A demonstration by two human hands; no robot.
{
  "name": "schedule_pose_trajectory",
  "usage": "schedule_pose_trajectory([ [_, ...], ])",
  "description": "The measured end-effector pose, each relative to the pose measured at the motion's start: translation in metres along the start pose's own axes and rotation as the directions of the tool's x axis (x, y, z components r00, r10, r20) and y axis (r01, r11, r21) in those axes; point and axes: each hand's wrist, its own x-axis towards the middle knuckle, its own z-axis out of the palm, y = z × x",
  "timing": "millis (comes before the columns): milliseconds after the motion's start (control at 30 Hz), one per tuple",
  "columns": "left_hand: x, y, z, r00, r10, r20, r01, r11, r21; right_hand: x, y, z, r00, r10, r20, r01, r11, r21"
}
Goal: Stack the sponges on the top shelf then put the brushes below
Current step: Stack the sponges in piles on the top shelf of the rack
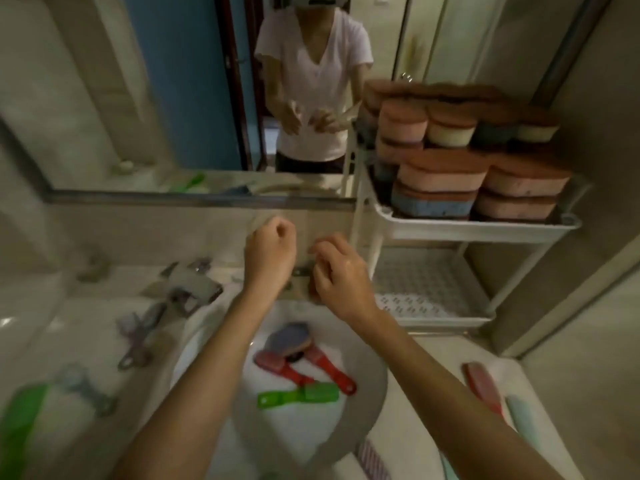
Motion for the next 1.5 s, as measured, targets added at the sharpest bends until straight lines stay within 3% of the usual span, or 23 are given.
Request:
schedule_pose_trajectory([
  [100, -0.024, -0.073, 0.011, 0.973, -0.198, 0.116, 0.187, 0.977, 0.099, -0.039, 0.020, 0.047, 0.952, 0.128, 0.277, -0.129, 0.992, -0.016],
  [200, -0.040, -0.128, 0.024, 0.898, -0.353, 0.261, 0.282, 0.920, 0.273, -0.076, 0.056, 0.097, 0.785, 0.253, 0.566, -0.234, 0.966, -0.107],
  [233, -0.043, -0.142, 0.028, 0.869, -0.396, 0.297, 0.302, 0.900, 0.316, -0.088, 0.070, 0.110, 0.758, 0.318, 0.570, -0.236, 0.948, -0.214],
  [300, -0.045, -0.171, 0.036, 0.803, -0.493, 0.334, 0.371, 0.853, 0.367, -0.103, 0.095, 0.135, 0.590, 0.461, 0.663, -0.281, 0.887, -0.367],
  [367, -0.042, -0.199, 0.047, 0.755, -0.548, 0.361, 0.405, 0.822, 0.401, -0.115, 0.119, 0.154, 0.451, 0.513, 0.730, -0.227, 0.857, -0.463],
  [400, -0.042, -0.209, 0.051, 0.735, -0.564, 0.376, 0.412, 0.812, 0.414, -0.117, 0.125, 0.158, 0.401, 0.532, 0.746, -0.207, 0.846, -0.492],
  [433, -0.039, -0.220, 0.057, 0.724, -0.575, 0.381, 0.415, 0.804, 0.426, -0.117, 0.129, 0.167, 0.395, 0.519, 0.758, -0.158, 0.851, -0.501],
  [567, -0.030, -0.246, 0.074, 0.687, -0.609, 0.396, 0.444, 0.784, 0.434, -0.110, 0.139, 0.202, 0.447, 0.388, 0.806, 0.144, 0.858, -0.493],
  [667, -0.025, -0.263, 0.086, 0.667, -0.615, 0.420, 0.453, 0.783, 0.427, -0.112, 0.153, 0.228, 0.460, 0.343, 0.819, 0.286, 0.816, -0.503],
  [767, -0.021, -0.278, 0.092, 0.658, -0.636, 0.402, 0.510, 0.770, 0.384, -0.111, 0.165, 0.243, 0.426, 0.385, 0.819, 0.360, 0.759, -0.543],
  [833, -0.018, -0.285, 0.094, 0.665, -0.632, 0.398, 0.526, 0.775, 0.351, -0.111, 0.171, 0.247, 0.541, 0.329, 0.774, 0.360, 0.741, -0.567],
  [1033, -0.011, -0.292, 0.091, 0.666, -0.621, 0.413, 0.515, 0.783, 0.347, -0.121, 0.181, 0.249, 0.630, 0.164, 0.759, 0.413, 0.757, -0.506],
  [1133, -0.008, -0.289, 0.087, 0.684, -0.603, 0.410, 0.491, 0.797, 0.352, -0.114, 0.177, 0.243, 0.694, 0.116, 0.711, 0.350, 0.808, -0.474],
  [1367, -0.004, -0.285, 0.087, 0.742, -0.447, 0.500, 0.463, 0.881, 0.101, -0.092, 0.161, 0.228, 0.812, 0.268, 0.518, -0.051, 0.918, -0.394],
  [1500, 0.004, -0.268, 0.089, 0.694, -0.452, 0.561, 0.590, 0.803, -0.083, -0.079, 0.141, 0.209, 0.821, 0.402, 0.405, -0.354, 0.916, -0.190],
])
